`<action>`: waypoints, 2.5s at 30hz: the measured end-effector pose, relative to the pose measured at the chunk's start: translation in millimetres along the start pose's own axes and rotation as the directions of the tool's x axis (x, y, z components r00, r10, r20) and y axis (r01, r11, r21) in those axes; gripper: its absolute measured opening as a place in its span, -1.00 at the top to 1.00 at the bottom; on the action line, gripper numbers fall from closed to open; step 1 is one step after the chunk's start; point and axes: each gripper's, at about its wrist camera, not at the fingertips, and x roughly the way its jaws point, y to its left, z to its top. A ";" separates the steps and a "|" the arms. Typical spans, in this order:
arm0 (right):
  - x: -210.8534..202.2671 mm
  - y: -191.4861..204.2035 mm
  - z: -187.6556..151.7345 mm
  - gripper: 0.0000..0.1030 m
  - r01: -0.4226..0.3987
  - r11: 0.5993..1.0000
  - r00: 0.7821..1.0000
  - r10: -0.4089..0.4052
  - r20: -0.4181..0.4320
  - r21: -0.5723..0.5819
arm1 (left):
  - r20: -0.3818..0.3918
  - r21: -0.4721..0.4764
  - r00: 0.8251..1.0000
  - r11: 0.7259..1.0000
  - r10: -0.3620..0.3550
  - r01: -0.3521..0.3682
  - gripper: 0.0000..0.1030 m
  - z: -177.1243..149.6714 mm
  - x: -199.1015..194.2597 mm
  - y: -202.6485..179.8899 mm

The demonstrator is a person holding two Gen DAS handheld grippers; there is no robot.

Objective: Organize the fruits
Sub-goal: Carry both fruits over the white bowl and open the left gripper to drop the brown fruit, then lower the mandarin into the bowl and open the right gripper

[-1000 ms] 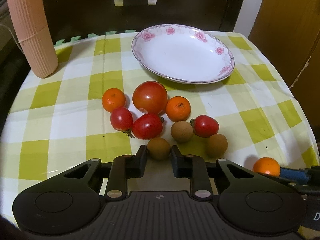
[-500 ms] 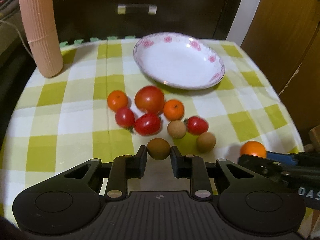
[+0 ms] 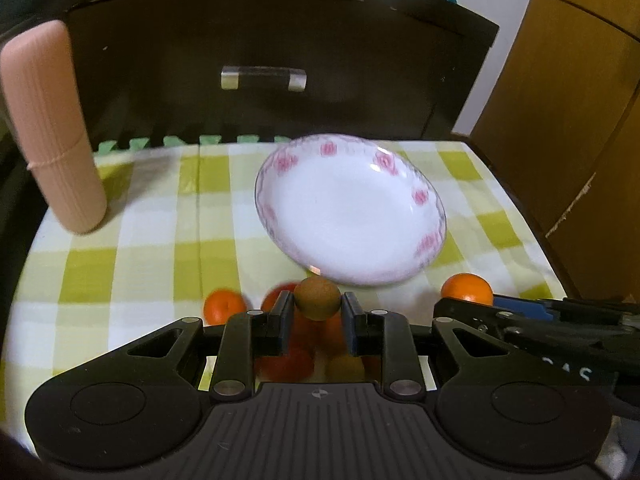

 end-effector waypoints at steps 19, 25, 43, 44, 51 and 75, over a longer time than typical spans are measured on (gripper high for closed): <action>79.9 -19.8 62.2 0.36 0.013 1.000 1.000 -0.013 -0.005 -0.012 | -0.031 0.042 0.999 0.999 0.017 -0.016 0.36 37.5 64.6 -0.8; 90.3 -27.1 65.3 0.36 0.010 1.000 1.000 -0.010 -0.013 0.004 | -0.038 0.040 0.999 0.999 0.015 -0.014 0.37 38.9 73.0 1.3; 94.2 -31.6 66.7 0.29 0.018 1.000 1.000 -0.018 -0.004 0.014 | -0.026 0.022 0.999 1.000 0.018 -0.017 0.17 42.2 70.4 3.0; 92.8 -31.7 66.8 0.28 0.019 1.000 1.000 -0.019 0.000 0.015 | -0.023 0.022 1.000 1.000 0.020 -0.019 0.13 42.3 68.5 2.9; 76.4 -28.6 71.8 0.20 0.014 1.000 0.999 -0.015 0.036 0.021 | 0.002 0.019 1.000 0.999 0.026 -0.026 0.04 44.9 53.7 3.7; 38.4 -9.9 58.9 0.16 0.014 1.000 0.998 -0.014 0.058 0.000 | 0.015 0.003 0.999 0.999 0.033 -0.033 -0.11 38.7 23.6 10.7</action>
